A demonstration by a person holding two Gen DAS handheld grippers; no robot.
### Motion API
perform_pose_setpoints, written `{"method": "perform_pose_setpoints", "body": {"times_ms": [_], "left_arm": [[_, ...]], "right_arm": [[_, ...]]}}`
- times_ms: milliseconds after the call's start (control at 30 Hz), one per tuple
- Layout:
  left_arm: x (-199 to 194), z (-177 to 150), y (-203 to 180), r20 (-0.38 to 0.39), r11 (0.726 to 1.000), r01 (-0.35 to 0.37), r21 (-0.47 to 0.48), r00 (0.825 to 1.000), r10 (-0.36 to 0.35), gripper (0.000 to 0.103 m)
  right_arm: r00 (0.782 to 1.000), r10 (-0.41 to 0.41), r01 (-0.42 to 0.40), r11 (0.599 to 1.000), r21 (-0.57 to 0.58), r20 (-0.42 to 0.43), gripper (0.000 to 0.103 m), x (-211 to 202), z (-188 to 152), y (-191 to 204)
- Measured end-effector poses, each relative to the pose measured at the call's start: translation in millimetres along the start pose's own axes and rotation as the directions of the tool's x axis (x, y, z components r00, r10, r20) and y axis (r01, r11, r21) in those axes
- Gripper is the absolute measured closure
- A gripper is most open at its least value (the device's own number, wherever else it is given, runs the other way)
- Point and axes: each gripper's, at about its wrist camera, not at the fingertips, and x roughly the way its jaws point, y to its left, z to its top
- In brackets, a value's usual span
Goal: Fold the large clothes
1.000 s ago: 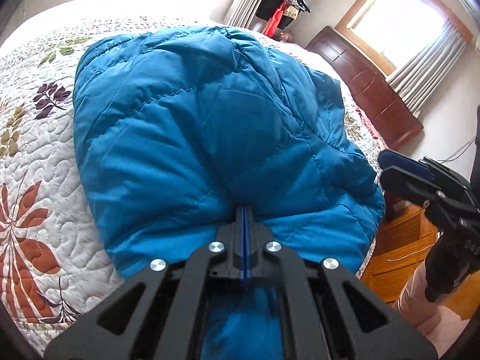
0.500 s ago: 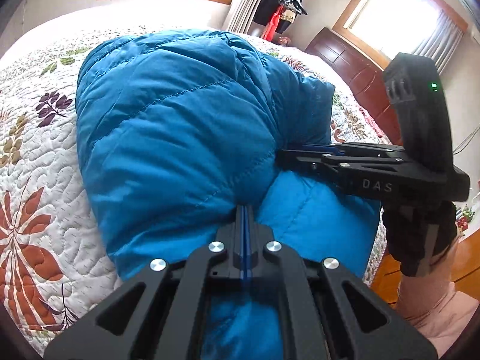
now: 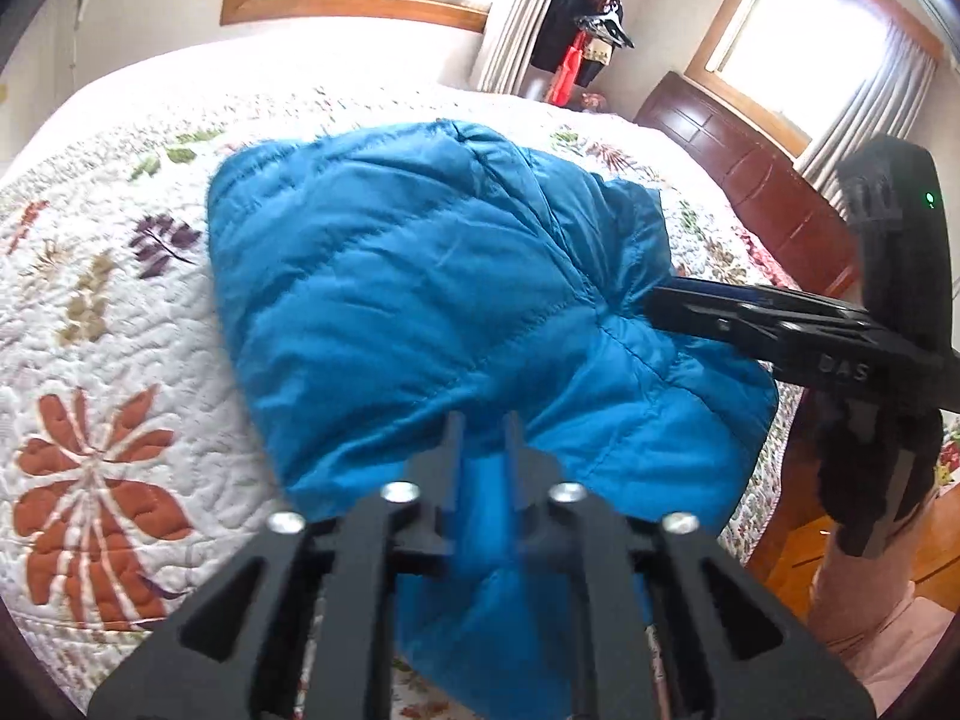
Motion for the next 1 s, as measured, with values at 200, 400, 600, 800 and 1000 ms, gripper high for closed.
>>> {"method": "perform_pose_setpoints", "body": {"times_ms": [200,400,600,800,1000], "left_arm": [[-17,3,11,0.052,0.995,-0.104,-0.003,0.993,0.104,0.048],[-8,3,46,0.004,0.988,-0.139,-0.074,0.99,0.14,0.038],[4,2,49,-0.018,0.994,-0.065,-0.084,0.998,0.064,0.029],[22,3,41,-0.029,0.997,-0.032,-0.07,0.999,0.03,0.013],[31,5,37,-0.02,0.996,-0.007,-0.084,1.0,0.005,0.009]], "right_arm": [[0.997,-0.068,0.069,0.997,0.025,-0.034,0.041,-2,4,-20],[0.995,-0.046,0.052,0.997,0.061,-0.092,0.027,11,-3,-40],[0.988,0.024,-0.008,0.995,0.103,-0.154,0.015,34,-12,-45],[0.961,0.184,-0.132,0.962,0.24,-0.207,0.004,58,-21,-72],[0.932,0.302,-0.234,0.923,0.305,-0.199,0.003,71,-28,-85]]}}
